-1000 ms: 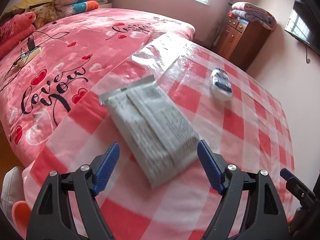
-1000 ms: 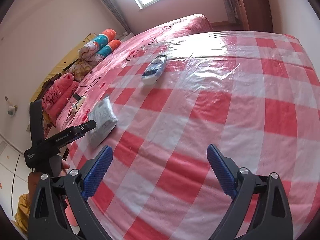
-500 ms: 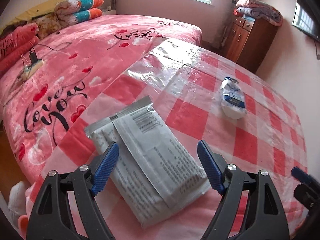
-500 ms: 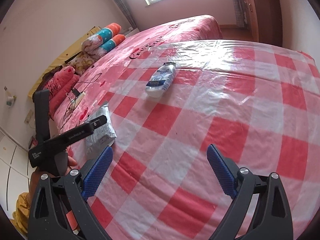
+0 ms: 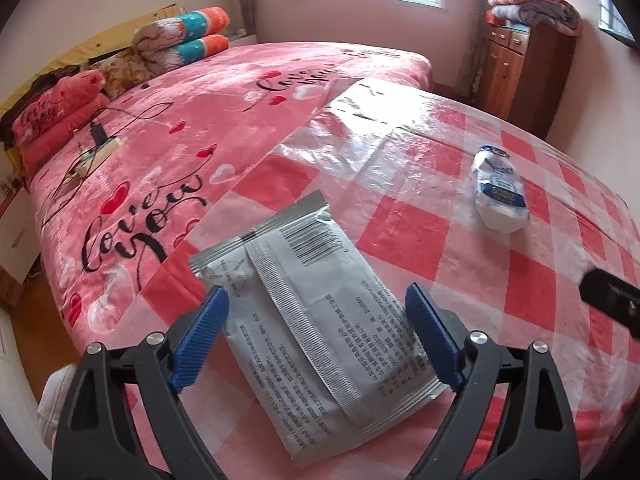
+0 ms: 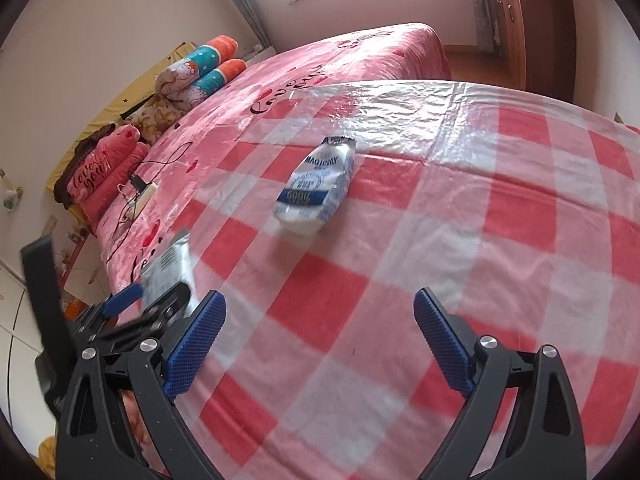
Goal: Collect trash
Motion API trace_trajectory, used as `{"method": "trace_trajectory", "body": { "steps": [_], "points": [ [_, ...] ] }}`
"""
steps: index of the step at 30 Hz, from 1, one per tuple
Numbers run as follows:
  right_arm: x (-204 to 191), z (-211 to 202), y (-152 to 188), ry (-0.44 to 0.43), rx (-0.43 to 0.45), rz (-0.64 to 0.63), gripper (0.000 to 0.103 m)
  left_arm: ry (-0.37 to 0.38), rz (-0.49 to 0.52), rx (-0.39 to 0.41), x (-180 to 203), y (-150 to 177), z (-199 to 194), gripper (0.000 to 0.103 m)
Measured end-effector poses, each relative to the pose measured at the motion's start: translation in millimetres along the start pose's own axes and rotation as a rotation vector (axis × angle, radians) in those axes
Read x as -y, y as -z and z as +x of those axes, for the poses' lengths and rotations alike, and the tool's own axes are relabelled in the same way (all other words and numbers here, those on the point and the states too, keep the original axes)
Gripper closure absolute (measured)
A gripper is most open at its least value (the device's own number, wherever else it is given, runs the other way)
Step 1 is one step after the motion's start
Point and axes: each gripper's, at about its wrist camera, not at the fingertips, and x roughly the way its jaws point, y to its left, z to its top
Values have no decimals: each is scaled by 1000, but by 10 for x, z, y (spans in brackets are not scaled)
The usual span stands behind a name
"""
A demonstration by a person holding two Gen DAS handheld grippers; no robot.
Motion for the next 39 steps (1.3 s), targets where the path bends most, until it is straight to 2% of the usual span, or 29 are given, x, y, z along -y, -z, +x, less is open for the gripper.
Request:
{"method": "trace_trajectory", "body": {
  "steps": [5, 10, 18, 23, 28, 34, 38, 39],
  "points": [
    [26, 205, -189, 1, -11, 14, 9, -4, -97, -3, -126, 72, -41, 12],
    [-17, 419, -351, 6, -24, 3, 9, 54, -152, -39, -207, 79, 47, 12],
    [-141, 681, -557, 47, -23, -45, 8, 61, -129, -48, -115, 11, 158, 7],
    [-192, 806, -646, 94, -16, -95, 8, 39, -69, -50, -27, -3, 241, 7],
    [-236, 893, -700, 123, -6, -139, 8, 36, -53, -46, -6, -30, 258, 9],
    [-359, 1012, -691, 200, -4, -222, 9, 45, -39, -34, 5, -28, 249, 13],
    [-360, 1007, -683, 215, 8, -230, 21, 51, -40, -30, -7, -23, 243, 14],
    [-363, 1002, -678, 216, 11, -236, 28, 51, -39, -29, -8, -19, 239, 15]
  ]
}}
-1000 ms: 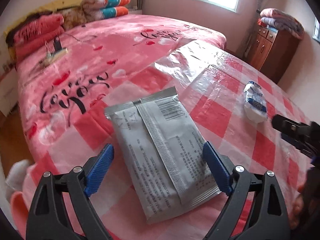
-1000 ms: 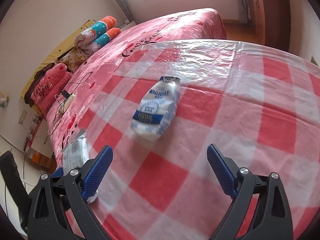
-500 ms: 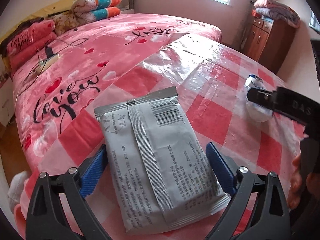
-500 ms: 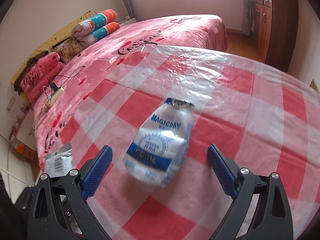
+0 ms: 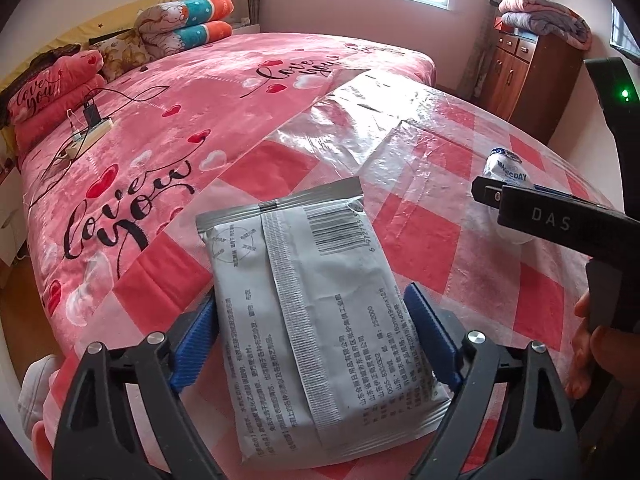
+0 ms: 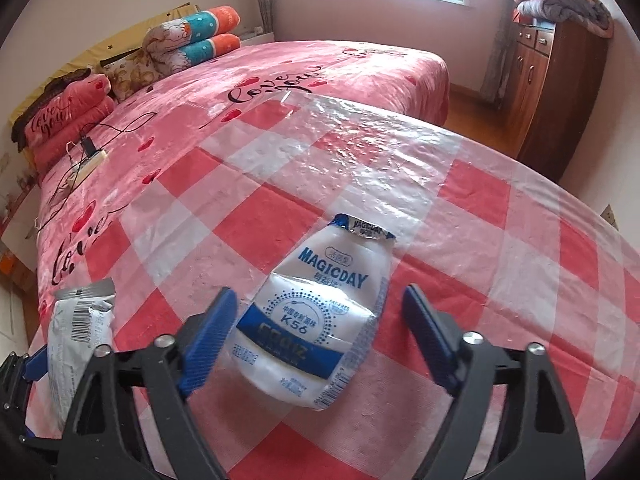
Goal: Collect trash
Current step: 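Grasp the white Magicday bottle with the right gripper and lift it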
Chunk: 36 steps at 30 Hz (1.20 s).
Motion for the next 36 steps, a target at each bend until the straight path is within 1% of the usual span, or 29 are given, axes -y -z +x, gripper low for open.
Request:
{"method": "trace_trajectory", "body": {
  "steps": [2, 3, 10, 12, 22, 24, 29, 31, 33, 36],
  "points": [
    [-32, -3, 8, 22, 1, -20, 32, 1, 0, 0, 0, 1, -2, 16],
    [-41, -8, 14, 20, 1, -24, 32, 2, 1, 0, 0, 4, -4, 17],
    [-21, -47, 59, -17, 12, -22, 37, 16, 7, 3, -9, 18, -23, 19],
    [-17, -80, 85, -19, 16, -23, 40, 21, 8, 3, -17, 23, -31, 20],
    [37, -330, 361, -36, 14, -16, 43, 67, 11, 0, -9, 102, -111, 21],
    [50, -407, 442, -48, 15, -11, 46, 76, 18, -3, 10, 129, -135, 21],
    [55, -579, 617, -64, 14, -13, 50, 93, 42, -7, 70, 216, -206, 21],
    [62, -664, 706, -83, 10, -6, 53, 106, 47, -11, 80, 250, -236, 21],
    [68, -776, 794, -109, 12, -4, 64, 115, 63, -16, 100, 303, -278, 21],
    [59, -922, 943, -164, -15, -23, 65, 130, 87, -20, 125, 381, -337, 21]
  ]
}}
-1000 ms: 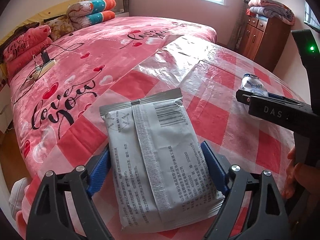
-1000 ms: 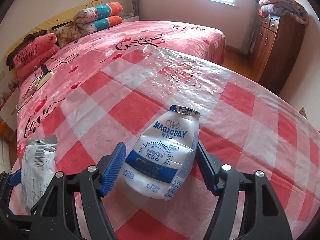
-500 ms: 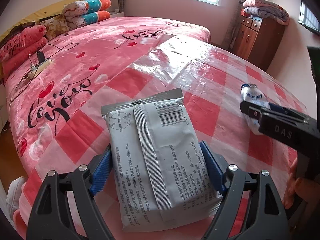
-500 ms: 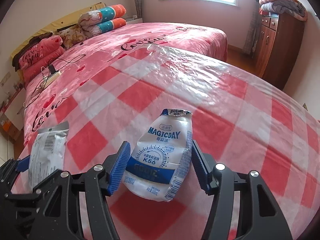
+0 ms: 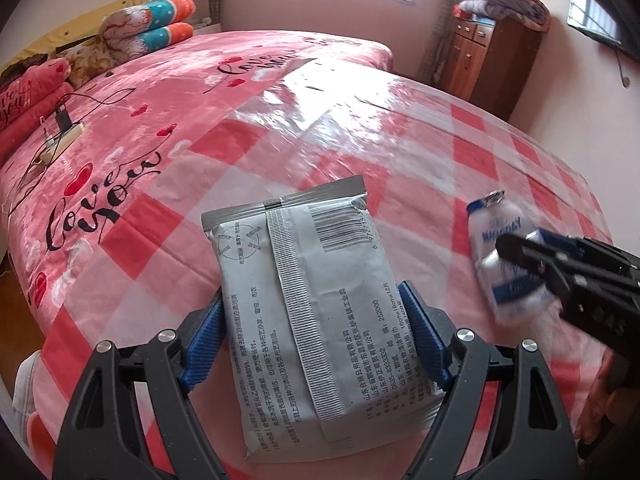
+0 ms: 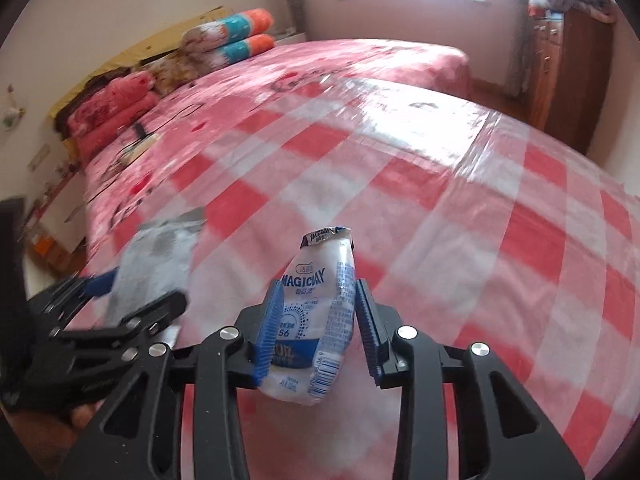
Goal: Collect trash
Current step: 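Grasp the white Magicday bottle with the right gripper and lift it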
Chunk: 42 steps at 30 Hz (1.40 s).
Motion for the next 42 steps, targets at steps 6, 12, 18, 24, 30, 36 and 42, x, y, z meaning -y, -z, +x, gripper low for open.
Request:
{"method": "trace_trajectory", "body": {
  "steps": [6, 12, 18, 24, 30, 36, 42],
  "points": [
    [1, -250, 298, 2, -11, 9, 46, 32, 36, -5, 41, 183, -135, 21],
    [28, -340, 508, 31, 15, 80, 15, 59, 55, -14, 49, 330, -251, 21],
    [-102, -201, 394, 72, 23, 43, 12, 82, 44, -14, 18, 366, -308, 21],
    [-238, -56, 374, 162, -9, -21, 22, 81, 46, 0, -43, 395, -377, 21],
    [-237, -82, 426, 213, 9, -20, 43, 62, 62, 22, -96, 449, -477, 21],
    [-292, -160, 521, 210, 19, -17, 43, 47, 81, 44, -156, 521, -600, 21],
    [-467, -292, 608, 211, 35, -40, 43, 42, 88, 60, -218, 593, -714, 21]
  ]
}}
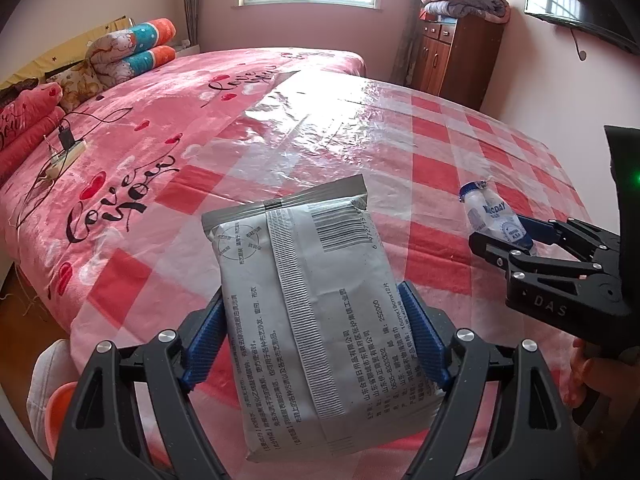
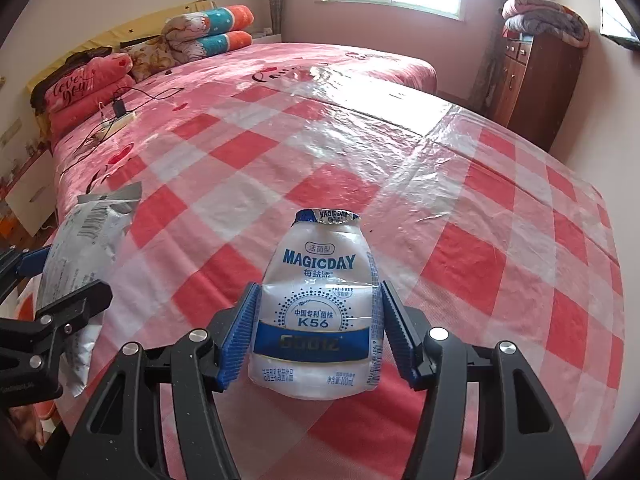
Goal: Collect trash
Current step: 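Grasp the white Magicday bottle with the right gripper and lift it, then carry both items over the orange bucket and open both grippers to drop them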
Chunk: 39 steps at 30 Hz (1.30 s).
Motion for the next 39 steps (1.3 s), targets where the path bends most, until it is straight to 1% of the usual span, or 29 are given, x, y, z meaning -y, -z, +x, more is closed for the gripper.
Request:
{"method": "trace_trajectory", "body": {
  "steps": [11, 18, 30, 34, 39],
  "points": [
    [-267, -341, 120, -44, 27, -2, 43, -16, -12, 21, -209, 169, -262, 21],
    [-539, -520, 173, -115, 29, -12, 43, -31, -33, 32, -396, 279, -422, 21],
    [-1298, -693, 219, -241, 20, -129, 43, -104, -96, 34, -932, 587, -727, 21],
    [-1600, -744, 238, -276, 19, -183, 43, -135, -131, 25, -1157, 728, -817, 21],
    [-1976, -750, 275, -328, -3, -249, 43, -175, -179, 2, -1451, 924, -891, 21]
  ]
}}
